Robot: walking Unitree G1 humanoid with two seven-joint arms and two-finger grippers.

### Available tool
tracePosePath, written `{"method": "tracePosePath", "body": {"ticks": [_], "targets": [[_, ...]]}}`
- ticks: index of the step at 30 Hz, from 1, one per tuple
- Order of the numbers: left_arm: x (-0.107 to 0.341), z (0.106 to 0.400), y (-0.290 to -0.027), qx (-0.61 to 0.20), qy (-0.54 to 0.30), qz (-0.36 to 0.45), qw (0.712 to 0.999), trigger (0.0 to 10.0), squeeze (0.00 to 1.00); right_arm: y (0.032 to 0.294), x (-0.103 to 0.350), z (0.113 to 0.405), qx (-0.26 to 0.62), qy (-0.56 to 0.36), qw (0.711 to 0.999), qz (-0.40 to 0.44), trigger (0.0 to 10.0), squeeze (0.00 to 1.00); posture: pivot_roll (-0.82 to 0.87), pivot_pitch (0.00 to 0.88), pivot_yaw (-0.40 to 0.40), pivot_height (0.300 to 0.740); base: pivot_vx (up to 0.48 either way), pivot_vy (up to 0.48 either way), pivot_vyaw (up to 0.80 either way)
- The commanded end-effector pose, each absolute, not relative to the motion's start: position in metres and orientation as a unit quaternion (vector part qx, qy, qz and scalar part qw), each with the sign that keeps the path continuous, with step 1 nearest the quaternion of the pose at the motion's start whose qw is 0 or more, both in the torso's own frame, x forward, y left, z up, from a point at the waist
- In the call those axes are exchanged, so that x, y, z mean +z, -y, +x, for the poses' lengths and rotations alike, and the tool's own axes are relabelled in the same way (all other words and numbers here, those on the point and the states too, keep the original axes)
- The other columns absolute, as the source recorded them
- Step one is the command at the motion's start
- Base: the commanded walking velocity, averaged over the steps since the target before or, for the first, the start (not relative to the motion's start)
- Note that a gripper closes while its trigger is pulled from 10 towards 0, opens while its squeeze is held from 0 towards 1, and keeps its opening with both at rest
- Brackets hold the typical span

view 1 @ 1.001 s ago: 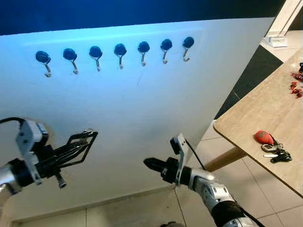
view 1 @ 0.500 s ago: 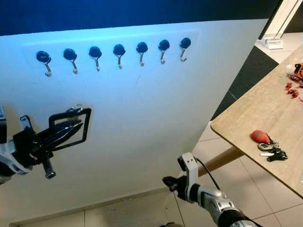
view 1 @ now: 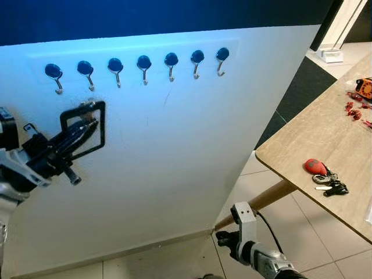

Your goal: Hang keys on a hook

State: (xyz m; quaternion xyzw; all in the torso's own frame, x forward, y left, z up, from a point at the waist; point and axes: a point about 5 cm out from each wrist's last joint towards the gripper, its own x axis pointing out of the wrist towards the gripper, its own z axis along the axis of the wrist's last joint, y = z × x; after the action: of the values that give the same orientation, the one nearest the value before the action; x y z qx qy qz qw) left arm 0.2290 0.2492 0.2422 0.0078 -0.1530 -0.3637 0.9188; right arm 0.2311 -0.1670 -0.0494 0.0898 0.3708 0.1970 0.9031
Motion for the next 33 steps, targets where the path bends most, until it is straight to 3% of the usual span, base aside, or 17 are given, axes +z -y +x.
{"method": "tracePosePath", "body": {"ticks": [1, 13, 23, 33], "targets": [[0.239, 0.228, -0.249, -0.363, 0.151, 0.004, 0.919, 10.0, 0.00, 0.169, -0.052, 0.227, 0.189, -0.374, 0.903, 0.090, 10.0, 0.00, 0.00, 0.076, -0.011, 0.740, 0.000, 0.000, 0.00], [0.240, 0.212, -0.260, -0.388, 0.151, -0.004, 0.909, 10.0, 0.00, 0.168, -0.051, 0.229, 0.190, -0.371, 0.905, 0.087, 10.0, 0.00, 0.00, 0.078, -0.015, 0.740, 0.000, 0.000, 0.00], [0.238, 0.203, -0.287, -0.334, 0.153, -0.017, 0.930, 10.0, 0.00, 0.166, -0.050, 0.232, 0.197, -0.369, 0.905, 0.085, 10.0, 0.00, 0.01, 0.079, -0.020, 0.740, 0.000, 0.000, 0.00], [0.238, 0.207, -0.286, -0.328, 0.163, -0.027, 0.930, 10.0, 0.00, 0.166, -0.049, 0.232, 0.197, -0.367, 0.905, 0.086, 10.0, 0.00, 0.01, 0.076, -0.018, 0.740, 0.000, 0.000, 0.00]]}}
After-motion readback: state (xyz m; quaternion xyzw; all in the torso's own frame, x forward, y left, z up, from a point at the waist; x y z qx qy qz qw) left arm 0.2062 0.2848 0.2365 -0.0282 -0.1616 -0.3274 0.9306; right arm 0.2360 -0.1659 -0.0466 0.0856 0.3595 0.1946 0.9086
